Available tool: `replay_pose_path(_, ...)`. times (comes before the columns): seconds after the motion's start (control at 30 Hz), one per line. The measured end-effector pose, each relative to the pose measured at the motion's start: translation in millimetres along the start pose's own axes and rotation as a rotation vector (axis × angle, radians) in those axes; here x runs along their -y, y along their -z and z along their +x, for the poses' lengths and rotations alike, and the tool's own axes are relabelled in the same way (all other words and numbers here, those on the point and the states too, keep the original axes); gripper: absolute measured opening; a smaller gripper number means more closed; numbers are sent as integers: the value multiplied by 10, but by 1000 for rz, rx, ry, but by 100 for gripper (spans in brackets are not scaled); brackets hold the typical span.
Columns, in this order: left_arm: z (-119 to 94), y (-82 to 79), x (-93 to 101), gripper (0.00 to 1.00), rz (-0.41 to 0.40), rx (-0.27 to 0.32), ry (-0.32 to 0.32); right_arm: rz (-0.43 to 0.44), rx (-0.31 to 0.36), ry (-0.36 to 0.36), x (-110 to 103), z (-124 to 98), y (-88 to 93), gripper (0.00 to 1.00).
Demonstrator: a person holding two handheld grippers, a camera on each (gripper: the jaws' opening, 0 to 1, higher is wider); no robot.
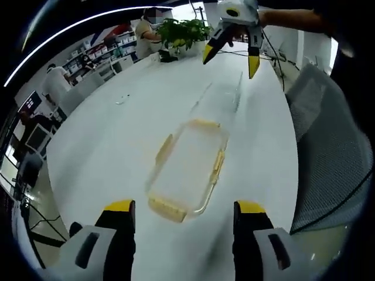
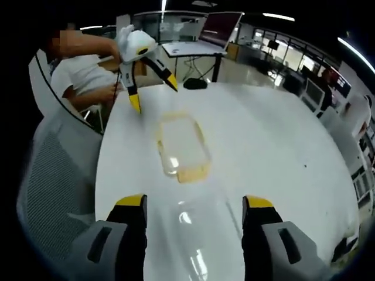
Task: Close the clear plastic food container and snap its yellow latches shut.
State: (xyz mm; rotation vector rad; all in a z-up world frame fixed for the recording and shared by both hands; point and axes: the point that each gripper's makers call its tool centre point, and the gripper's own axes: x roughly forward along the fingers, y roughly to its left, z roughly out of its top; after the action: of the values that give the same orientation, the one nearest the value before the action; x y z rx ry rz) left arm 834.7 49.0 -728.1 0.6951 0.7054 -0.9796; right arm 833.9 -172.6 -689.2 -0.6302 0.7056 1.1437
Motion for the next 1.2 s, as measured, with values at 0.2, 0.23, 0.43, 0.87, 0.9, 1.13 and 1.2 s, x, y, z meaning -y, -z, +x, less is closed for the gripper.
replay_pose_path(0.2,79,26,-69,60,25,-20,16,-9,-8,-24,14,137,-85,60)
replay_pose_path(0.23,90,35,-78,59,31,-22,19,-18,-15,-28,15,169,-94,59)
replay_pose_path(0.43,170,96,-140,55,75,-51,52,-47,-54,-57,1,334,-107,57)
replay_pose_path(0.87,338,228,-220,47,140,-108,128,-51,-106,-87,-4,640,-101,50)
replay_pose_path(0.9,352,236,-222,46,145,-110,135,-56,-112,-94,-17,667,-95,50)
replay_pose_path(1.13,431,294,-251,42,169,-131,164,-98,-152,-106,-23,796,-76,47)
replay_pose_path(1.2,447,295,-238,40,180,-136,175,-101,-161,-109,-22,829,-65,47)
